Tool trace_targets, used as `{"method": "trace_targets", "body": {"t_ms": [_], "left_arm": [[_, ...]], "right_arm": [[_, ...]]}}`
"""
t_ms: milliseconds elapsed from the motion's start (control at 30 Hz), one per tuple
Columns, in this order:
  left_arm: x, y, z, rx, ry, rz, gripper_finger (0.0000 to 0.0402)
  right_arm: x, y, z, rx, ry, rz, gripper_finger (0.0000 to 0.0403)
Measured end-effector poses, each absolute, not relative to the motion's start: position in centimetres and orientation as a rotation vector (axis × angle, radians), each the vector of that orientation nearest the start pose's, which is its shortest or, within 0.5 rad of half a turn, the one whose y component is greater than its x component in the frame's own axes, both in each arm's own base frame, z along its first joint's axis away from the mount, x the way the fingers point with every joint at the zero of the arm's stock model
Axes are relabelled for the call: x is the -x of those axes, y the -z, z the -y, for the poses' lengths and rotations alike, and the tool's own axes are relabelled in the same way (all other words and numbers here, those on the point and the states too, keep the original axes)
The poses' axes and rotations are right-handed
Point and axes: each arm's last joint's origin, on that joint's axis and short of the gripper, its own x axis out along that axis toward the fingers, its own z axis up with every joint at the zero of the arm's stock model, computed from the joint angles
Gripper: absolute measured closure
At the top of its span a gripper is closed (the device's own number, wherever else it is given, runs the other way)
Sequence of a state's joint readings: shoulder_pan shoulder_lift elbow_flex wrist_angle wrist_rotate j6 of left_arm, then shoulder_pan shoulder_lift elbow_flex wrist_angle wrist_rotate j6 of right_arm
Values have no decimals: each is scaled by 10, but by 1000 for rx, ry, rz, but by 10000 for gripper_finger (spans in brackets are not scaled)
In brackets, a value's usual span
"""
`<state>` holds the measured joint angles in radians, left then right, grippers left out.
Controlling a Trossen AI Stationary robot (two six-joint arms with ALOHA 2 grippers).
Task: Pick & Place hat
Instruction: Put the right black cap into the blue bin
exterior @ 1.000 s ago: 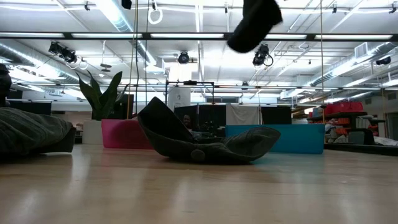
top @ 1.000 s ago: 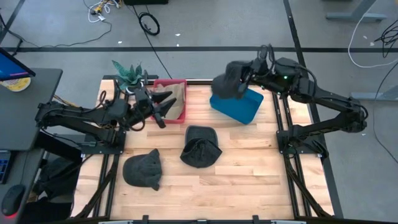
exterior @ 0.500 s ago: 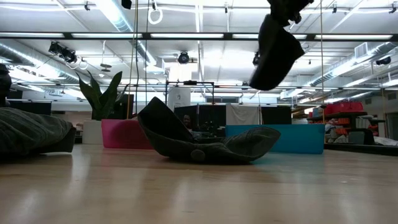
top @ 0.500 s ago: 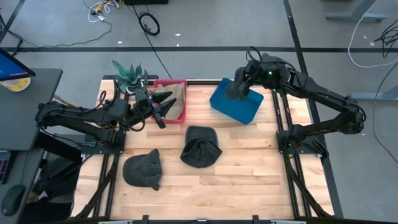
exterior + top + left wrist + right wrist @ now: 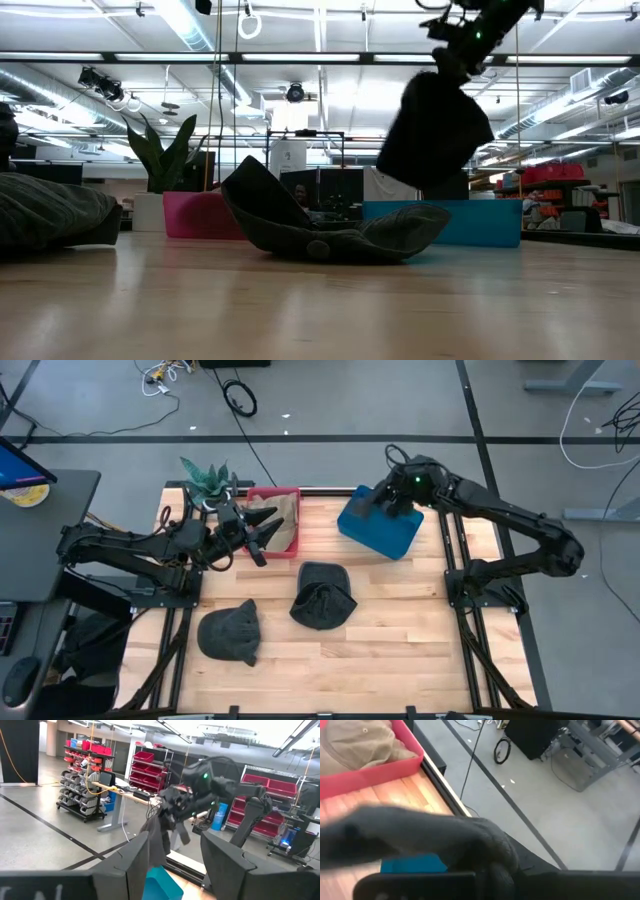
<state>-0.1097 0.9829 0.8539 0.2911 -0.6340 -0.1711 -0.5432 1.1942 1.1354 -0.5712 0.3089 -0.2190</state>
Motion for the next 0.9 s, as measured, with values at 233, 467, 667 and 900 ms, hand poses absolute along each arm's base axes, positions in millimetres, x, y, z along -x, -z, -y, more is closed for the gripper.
{"method": "trace_targets", "body": {"t_ms": [233, 467, 667, 900], "left_arm": [[-215, -366, 6, 226, -509, 196, 220], [-215, -365, 6, 225, -510, 192, 220], [-215, -365, 6, 225, -510, 192, 220], [-215, -365, 6, 225, -510, 192, 220]], "right_arm": [[-205, -309, 146, 101, 772, -745, 378], [-197, -289, 153, 71, 775, -790, 378], [-191, -274, 157, 51, 790, -826, 378], [-182, -258, 160, 37, 907, -884, 378]]}}
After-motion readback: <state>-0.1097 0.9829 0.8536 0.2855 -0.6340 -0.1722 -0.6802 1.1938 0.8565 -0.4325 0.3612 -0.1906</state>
